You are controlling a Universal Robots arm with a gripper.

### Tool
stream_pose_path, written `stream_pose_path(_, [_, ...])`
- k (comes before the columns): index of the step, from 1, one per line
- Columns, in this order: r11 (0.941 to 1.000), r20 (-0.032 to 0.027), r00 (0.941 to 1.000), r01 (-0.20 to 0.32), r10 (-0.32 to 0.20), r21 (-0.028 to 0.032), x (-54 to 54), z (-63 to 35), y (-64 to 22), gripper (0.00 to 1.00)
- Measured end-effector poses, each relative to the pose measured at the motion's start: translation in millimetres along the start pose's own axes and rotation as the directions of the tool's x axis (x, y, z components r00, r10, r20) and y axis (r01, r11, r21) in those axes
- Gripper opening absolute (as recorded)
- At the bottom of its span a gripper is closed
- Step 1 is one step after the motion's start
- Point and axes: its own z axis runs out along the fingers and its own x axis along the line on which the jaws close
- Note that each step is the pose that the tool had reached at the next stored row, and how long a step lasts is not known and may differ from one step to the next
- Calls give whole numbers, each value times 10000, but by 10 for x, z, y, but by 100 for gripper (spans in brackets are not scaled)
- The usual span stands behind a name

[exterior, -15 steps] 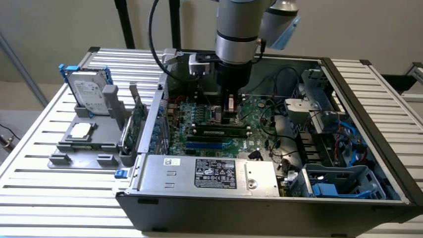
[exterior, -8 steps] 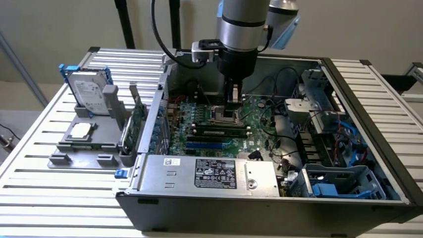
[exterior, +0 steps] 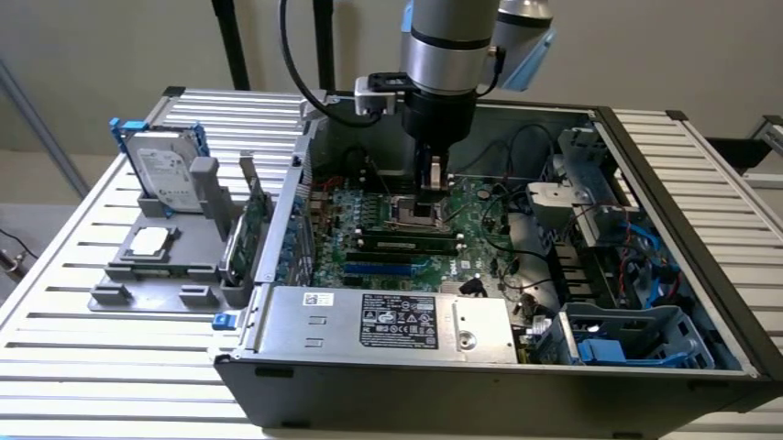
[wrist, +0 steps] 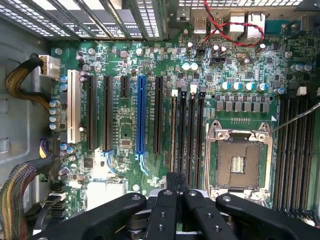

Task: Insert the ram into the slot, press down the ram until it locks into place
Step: 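Press down the ram until it locks into place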

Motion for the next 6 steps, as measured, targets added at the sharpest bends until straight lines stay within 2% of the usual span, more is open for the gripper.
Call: stream_pose_path(6, [10000, 0, 10000, 0, 0, 0, 0, 0, 0, 11])
